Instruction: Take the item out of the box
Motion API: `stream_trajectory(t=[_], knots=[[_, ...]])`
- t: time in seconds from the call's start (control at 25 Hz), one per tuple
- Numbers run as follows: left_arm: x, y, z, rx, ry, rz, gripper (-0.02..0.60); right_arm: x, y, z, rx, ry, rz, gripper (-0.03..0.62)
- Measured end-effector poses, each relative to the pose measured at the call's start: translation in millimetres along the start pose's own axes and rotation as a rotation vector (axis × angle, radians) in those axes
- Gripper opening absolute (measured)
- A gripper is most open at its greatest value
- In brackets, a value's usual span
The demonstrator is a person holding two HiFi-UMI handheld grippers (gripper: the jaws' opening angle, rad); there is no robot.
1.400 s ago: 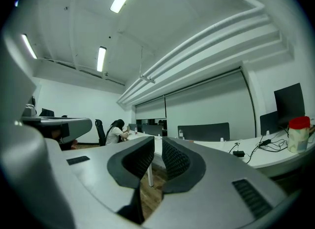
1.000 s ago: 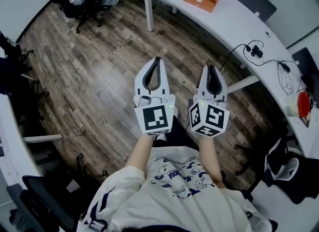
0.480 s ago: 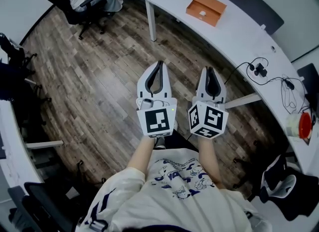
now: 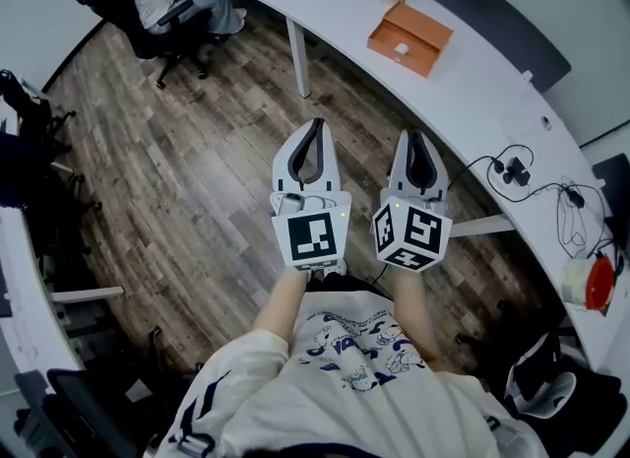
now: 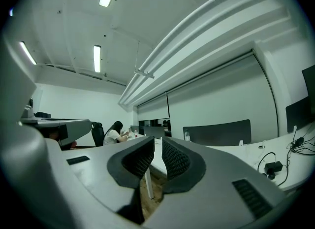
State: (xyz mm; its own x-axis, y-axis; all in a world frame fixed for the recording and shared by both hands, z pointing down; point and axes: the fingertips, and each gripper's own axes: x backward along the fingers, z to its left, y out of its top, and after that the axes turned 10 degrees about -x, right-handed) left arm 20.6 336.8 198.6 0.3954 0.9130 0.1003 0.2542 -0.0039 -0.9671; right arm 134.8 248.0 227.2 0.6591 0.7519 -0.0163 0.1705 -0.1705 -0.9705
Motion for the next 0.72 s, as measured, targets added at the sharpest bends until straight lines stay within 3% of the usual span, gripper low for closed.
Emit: stream_trajectory(t=[0.72], knots=[[-73,-19,-5,0.007,0.001,0.022,0.018,-70,-8,-31,-0.026,-0.016,0.030,0.064]])
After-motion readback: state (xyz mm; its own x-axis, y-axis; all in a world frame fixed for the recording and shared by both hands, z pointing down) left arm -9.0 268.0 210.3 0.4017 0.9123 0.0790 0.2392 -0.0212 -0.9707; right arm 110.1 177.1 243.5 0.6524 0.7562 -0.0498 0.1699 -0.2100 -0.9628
